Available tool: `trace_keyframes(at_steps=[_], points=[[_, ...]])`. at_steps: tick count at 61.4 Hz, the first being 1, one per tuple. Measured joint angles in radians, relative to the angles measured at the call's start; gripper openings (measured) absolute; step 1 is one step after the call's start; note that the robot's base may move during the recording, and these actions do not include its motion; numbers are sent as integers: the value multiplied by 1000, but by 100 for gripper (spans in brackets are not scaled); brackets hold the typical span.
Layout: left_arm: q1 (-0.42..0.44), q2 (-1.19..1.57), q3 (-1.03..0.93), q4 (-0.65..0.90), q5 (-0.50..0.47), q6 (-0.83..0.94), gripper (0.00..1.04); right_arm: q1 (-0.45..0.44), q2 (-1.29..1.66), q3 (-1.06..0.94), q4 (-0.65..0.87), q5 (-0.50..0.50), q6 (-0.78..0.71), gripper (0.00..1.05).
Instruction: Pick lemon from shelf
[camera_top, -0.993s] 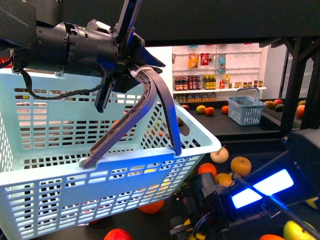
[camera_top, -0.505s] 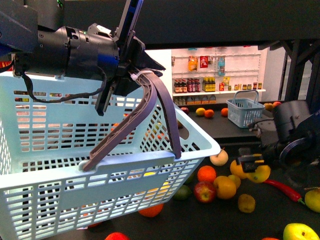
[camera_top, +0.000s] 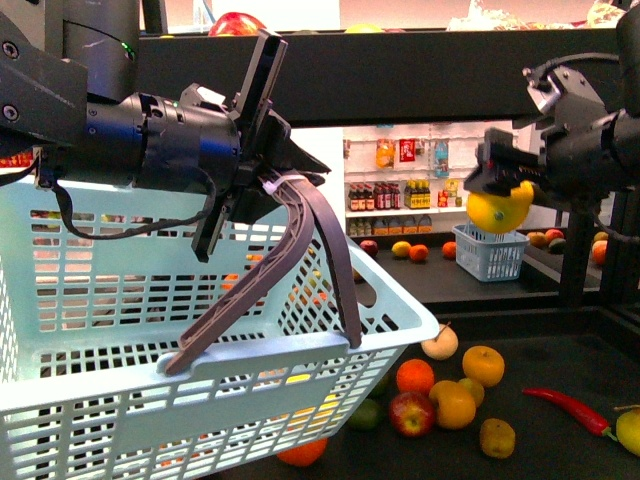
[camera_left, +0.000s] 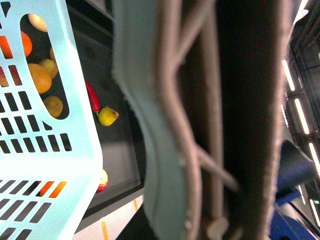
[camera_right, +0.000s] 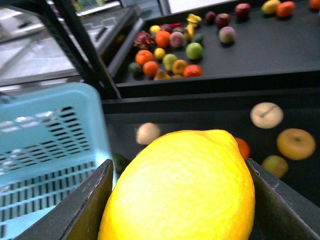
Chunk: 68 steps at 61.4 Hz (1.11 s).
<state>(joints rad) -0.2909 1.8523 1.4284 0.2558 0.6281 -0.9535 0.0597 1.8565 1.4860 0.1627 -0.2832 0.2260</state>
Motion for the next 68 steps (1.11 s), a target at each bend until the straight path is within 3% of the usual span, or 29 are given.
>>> trace_keyframes(at_steps=[23,68], points=[[0,0,0,0,0,-1,9,162,-9,-72,33,-21,91,71],[0,0,0,0,0,-1,8,244,120,-19,39,10,156,71]])
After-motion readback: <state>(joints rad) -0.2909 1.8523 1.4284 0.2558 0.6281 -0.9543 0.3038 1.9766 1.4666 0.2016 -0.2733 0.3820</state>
